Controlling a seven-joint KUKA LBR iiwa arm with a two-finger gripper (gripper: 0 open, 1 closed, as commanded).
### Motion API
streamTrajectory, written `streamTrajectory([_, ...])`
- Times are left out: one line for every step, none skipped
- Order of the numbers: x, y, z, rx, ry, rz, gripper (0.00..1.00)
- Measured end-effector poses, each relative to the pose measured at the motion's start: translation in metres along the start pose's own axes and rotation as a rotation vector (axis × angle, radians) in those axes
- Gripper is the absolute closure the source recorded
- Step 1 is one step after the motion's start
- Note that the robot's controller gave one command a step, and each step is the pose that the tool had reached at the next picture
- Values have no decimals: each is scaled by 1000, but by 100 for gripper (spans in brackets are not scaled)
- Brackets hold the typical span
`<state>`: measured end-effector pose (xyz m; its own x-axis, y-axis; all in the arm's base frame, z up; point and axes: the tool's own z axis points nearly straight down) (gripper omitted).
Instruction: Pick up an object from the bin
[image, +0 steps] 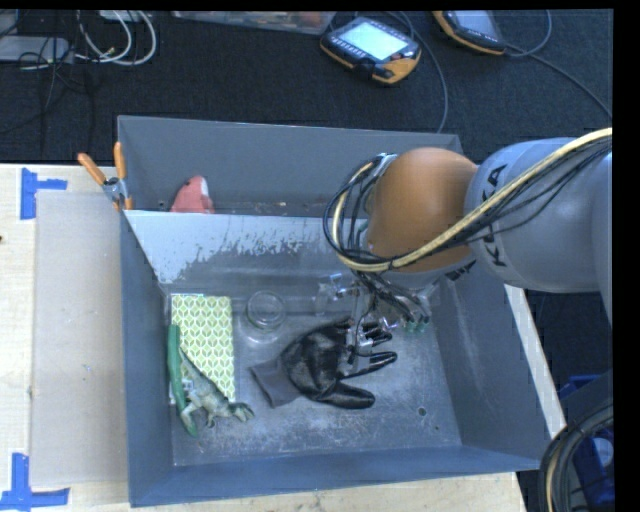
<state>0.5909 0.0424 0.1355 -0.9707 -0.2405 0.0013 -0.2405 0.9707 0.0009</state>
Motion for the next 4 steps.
streamTrajectory([-6,-4,62,-1,1,-47,0])
streamTrajectory([11,-2,65,-1,3,-120,100])
streamTrajectory([11,-2,65,-1,3,-120,100])
streamTrajectory([11,-2,63,-2,3,-119,100])
